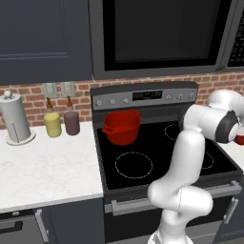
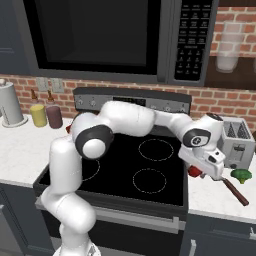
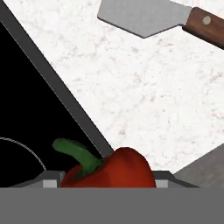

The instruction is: Put the bell pepper and broccoli in the pot. Retrieve the spatula and lightly stir the vegetables in the pot.

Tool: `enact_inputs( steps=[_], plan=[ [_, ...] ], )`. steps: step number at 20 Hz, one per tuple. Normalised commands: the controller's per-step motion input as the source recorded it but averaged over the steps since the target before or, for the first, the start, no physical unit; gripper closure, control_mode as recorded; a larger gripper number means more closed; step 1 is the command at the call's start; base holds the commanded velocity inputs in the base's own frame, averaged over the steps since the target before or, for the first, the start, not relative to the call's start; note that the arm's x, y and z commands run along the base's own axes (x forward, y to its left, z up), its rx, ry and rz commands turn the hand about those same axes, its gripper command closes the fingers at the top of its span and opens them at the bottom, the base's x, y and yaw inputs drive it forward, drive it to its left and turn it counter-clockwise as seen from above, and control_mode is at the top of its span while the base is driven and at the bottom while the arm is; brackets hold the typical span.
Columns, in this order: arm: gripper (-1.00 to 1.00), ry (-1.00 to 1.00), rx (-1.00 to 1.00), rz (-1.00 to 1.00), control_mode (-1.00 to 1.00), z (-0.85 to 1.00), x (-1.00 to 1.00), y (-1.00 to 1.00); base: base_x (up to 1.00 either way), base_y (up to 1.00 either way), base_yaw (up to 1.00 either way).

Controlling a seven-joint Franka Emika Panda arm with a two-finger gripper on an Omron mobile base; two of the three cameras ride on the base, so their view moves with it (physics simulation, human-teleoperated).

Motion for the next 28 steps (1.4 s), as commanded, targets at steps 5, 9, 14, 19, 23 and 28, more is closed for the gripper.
enact_inputs(
  steps=[5, 9, 14, 19, 23, 28],
  plan=[
    [1.0, -0.02, 0.01, 0.0, -1.0, 0.86, 0.0, 0.69, 0.0, 0.0, 0.0],
    [1.0, -0.05, 0.0, 0.0, -1.0, 0.65, 0.0, 0.93, 0.0, 0.0, 0.0],
    [1.0, -0.08, 0.0, 0.0, -1.0, 0.4, 0.0, 1.0, 0.0, 0.0, 0.0],
    [1.0, -0.14, 0.0, 0.02, -1.0, 0.2, 0.0, 1.0, 0.0, 0.0, 0.0],
    [1.0, -0.22, -0.01, 0.01, -1.0, 0.02, 0.0, 1.0, 0.0, 0.0, 0.0],
    [1.0, -0.3, -0.05, 0.0, -1.0, 0.0, 0.0, 1.0, 0.0, 0.0, 0.0]
  ],
)
